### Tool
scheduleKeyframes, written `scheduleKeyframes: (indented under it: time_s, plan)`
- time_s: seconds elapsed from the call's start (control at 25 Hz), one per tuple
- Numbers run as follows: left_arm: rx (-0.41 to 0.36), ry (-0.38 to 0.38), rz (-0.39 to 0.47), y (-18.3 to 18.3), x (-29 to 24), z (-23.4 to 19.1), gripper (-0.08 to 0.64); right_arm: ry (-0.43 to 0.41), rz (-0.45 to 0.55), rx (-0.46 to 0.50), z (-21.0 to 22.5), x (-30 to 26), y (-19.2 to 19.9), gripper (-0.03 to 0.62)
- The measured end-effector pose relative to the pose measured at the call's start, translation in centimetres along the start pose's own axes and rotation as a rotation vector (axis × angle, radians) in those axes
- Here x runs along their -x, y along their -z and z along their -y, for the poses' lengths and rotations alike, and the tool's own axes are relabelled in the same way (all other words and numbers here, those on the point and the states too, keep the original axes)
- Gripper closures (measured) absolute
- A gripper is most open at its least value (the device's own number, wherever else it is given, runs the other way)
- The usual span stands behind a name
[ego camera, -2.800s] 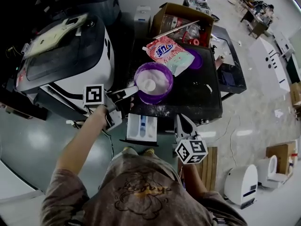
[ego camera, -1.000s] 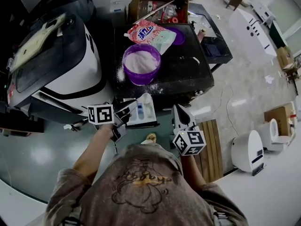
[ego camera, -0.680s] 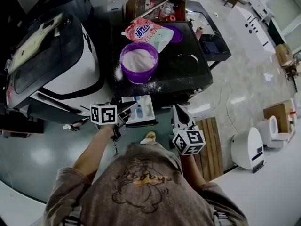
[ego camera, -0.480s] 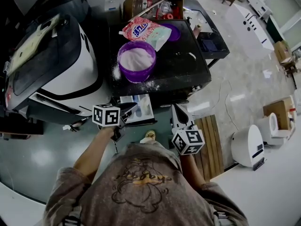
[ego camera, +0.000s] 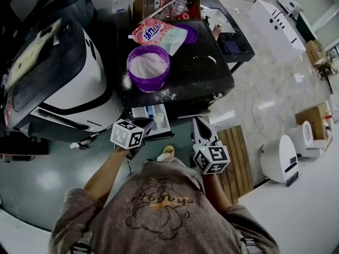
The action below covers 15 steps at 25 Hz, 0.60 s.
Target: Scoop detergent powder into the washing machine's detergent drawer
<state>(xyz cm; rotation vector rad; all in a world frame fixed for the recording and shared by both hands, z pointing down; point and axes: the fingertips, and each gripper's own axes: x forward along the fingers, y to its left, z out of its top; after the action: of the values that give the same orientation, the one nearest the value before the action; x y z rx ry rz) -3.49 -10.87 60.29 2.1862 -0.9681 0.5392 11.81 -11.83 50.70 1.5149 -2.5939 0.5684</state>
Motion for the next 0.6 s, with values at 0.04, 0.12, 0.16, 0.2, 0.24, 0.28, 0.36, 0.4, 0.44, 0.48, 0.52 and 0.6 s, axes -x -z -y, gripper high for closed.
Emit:
scheduleKeyframes:
  time_s: [0.04, 0.12, 0.16, 0.2, 0.24, 0.28, 0.36, 0.4, 0.44, 0.48, 0.52, 0.6]
  plan:
    - [-0.020, -0.009, -0.003, 0.0, -0.1, 0.1, 0.537, 0.001, -0.001, -0.001, 0.0, 0.1, 0.1, 0.600]
    - [-0.069, -0.028, -0.010, 0.2, -0.3, 0.2, 0.537, 0.004, -0.001, -0.003, 0.1, 0.3, 0.2, 0.600]
    - [-0.101, -0.037, -0.014, 0.3, -0.5, 0.2, 0.537, 0.007, -0.002, -0.002, 0.2, 0.4, 0.2, 0.600]
    - [-0.133, -0.046, -0.019, 0.5, -0.7, 0.2, 0.537, 0.010, -0.003, -0.002, 0.2, 0.5, 0.2, 0.600]
    - [-0.164, -0.054, -0.024, 0.6, -0.9, 0.3, 0.537, 0.012, -0.004, -0.003, 0.2, 0.6, 0.3, 0.600]
    - [-0.192, -0.061, -0.029, 0.7, -1.0, 0.4, 0.537, 0.014, -0.005, -0.005, 0.3, 0.7, 0.4, 0.600]
    - [-0.244, -0.077, -0.039, 0.9, -1.2, 0.6, 0.537, 0.016, -0.005, -0.006, 0.3, 1.0, 0.5, 0.600]
    - [-0.267, -0.085, -0.044, 1.0, -1.3, 0.6, 0.537, 0.018, -0.006, -0.007, 0.3, 1.1, 0.6, 0.600]
    - [-0.288, -0.093, -0.047, 1.2, -1.3, 0.7, 0.537, 0.020, -0.008, -0.009, 0.4, 1.2, 0.7, 0.600]
    - [-0.309, -0.101, -0.046, 1.2, -1.4, 0.7, 0.537, 0.023, -0.009, -0.010, 0.5, 1.4, 0.7, 0.600]
    - [-0.329, -0.110, -0.042, 1.2, -1.4, 0.8, 0.537, 0.026, -0.009, -0.010, 0.6, 1.5, 0.8, 0.600]
    - [-0.379, -0.133, -0.031, 1.1, -1.4, 0.7, 0.537, 0.032, -0.010, -0.008, 0.7, 1.7, 0.9, 0.600]
